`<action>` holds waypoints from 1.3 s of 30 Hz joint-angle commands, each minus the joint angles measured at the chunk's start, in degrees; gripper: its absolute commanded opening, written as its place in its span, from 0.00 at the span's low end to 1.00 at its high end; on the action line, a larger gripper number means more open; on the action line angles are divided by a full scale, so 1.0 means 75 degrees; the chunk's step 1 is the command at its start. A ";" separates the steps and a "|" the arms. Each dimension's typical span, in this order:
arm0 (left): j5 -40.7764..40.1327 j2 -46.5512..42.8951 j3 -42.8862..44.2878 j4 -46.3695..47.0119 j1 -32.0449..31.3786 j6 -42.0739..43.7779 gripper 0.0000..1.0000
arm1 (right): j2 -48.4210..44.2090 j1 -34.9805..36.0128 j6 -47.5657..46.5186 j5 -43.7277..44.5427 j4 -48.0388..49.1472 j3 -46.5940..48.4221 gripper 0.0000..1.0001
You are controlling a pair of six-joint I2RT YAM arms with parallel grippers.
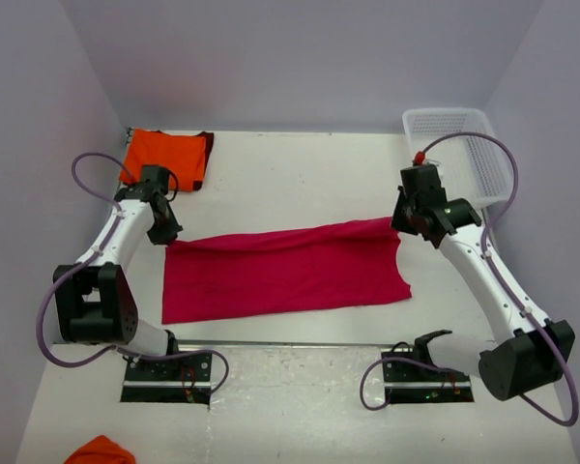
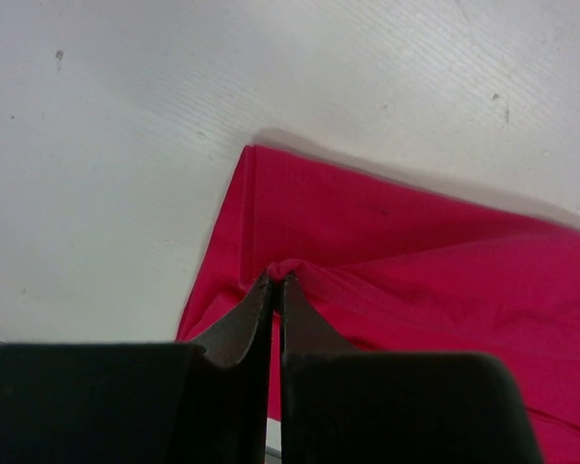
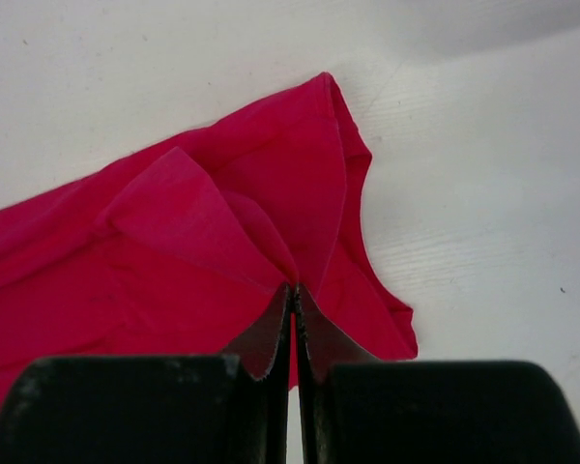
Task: Fold and stack the t-shirts
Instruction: Fold the other side of the tshirt into a rectangle
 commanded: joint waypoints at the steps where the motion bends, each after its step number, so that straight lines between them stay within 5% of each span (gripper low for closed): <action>1: -0.0227 -0.0421 -0.0138 -0.0293 -0.0048 -0.0297 0.00 | -0.0499 0.0069 0.0270 0.0247 -0.0108 -0.0168 0.00; 39: 0.0334 -0.0985 -0.1591 -0.0961 -0.0048 -0.0379 0.00 | -0.2738 0.0690 0.1454 0.0235 -0.1069 -0.1821 0.00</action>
